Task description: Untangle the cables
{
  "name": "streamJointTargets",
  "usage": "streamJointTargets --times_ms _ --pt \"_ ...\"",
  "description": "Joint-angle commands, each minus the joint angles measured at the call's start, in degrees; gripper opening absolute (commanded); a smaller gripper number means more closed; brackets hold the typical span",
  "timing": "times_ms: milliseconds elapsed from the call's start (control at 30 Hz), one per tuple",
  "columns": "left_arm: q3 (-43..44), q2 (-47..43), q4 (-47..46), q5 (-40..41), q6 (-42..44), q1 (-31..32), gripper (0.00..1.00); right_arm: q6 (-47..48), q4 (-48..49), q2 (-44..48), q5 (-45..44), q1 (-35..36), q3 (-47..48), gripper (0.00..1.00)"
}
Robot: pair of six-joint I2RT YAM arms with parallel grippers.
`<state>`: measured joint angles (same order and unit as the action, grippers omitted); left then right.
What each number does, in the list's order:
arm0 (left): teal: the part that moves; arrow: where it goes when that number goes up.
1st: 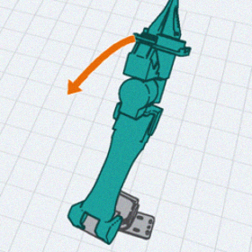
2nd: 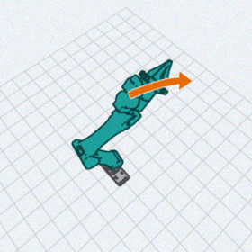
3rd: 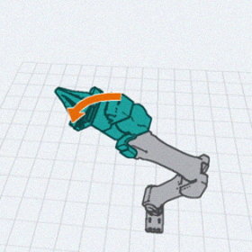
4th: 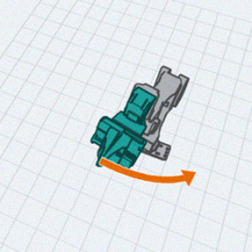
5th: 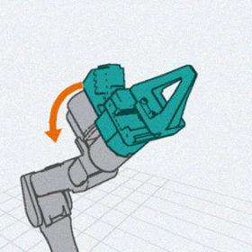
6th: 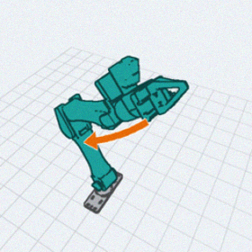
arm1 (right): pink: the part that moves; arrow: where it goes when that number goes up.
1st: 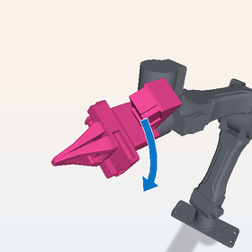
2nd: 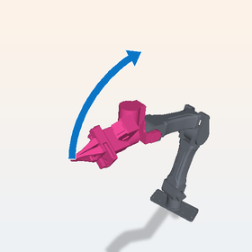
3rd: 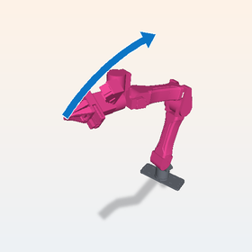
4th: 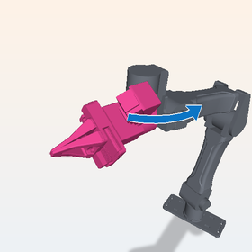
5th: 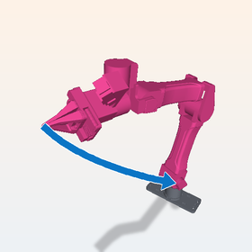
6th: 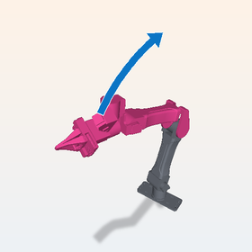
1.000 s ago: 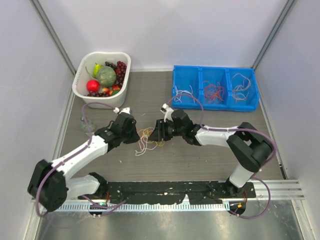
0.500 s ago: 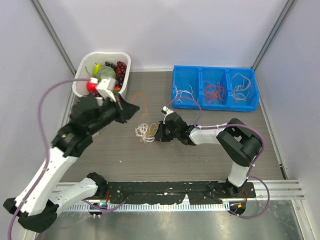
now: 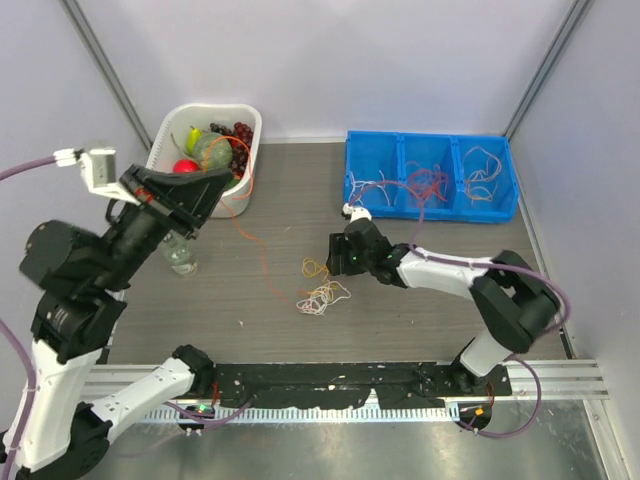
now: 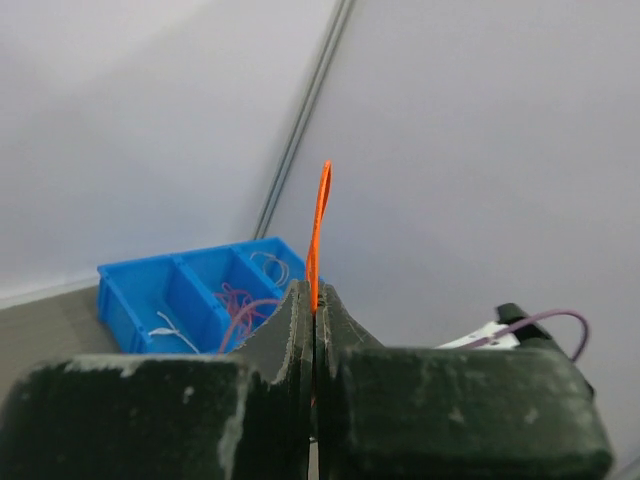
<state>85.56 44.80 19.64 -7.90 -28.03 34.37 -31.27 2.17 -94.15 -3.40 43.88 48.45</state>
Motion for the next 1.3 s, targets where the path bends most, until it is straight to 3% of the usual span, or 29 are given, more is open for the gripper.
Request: streamJointTargets --times_ms 0,67,167,300,567,667,833,900,933,1167,1267 --pt "-0.1 3.5 0.8 3.2 -1.6 -0.3 0.0 13.6 -7.9 12.0 -3.9 -0.3 2.3 0.64" --pt "0.0 4.1 0.9 3.2 -2.0 -0.2 0.0 17.6 -8.1 16.9 -1.4 -0.3 2.4 0.66" --pt "0.3 4.6 1.1 3.2 -2.1 -0.2 0.0 22.6 -6.1 22.0 15.6 -0.3 2.2 0.68" --pt "1.1 4.9 1.7 3.5 -2.0 -0.3 0.0 19.5 7.0 23.5 29.1 3.2 -0.1 0.69" --pt "3.6 4.5 3.9 4.6 -0.8 -0.3 0.0 15.6 21.1 12.2 30.5 13.0 2.7 0.69" --pt "4.1 4.3 4.4 5.0 -0.4 -0.3 0.0 15.1 22.1 8.9 29.0 14.9 3.3 0.66" --pt "3.6 3.8 5.1 6.7 0.5 -0.2 0.0 11.7 25.0 9.6 28.7 15.2 1.7 0.41" --pt "3.0 3.5 5.7 7.5 0.7 -0.3 0.0 11.8 24.0 12.0 25.0 15.3 1.6 0.2" --pt "2.6 3.3 5.8 9.0 0.9 -0.2 0.0 12.0 21.7 13.5 23.5 15.3 2.0 0.01" --pt "-5.6 2.1 8.6 16.9 0.5 -0.3 0.0 11.8 6.2 27.5 11.5 15.3 16.3 0.01" --pt "-11.9 1.7 5.8 13.4 -3.2 -0.3 0.0 12.0 3.5 29.6 8.7 15.0 22.5 0.01"
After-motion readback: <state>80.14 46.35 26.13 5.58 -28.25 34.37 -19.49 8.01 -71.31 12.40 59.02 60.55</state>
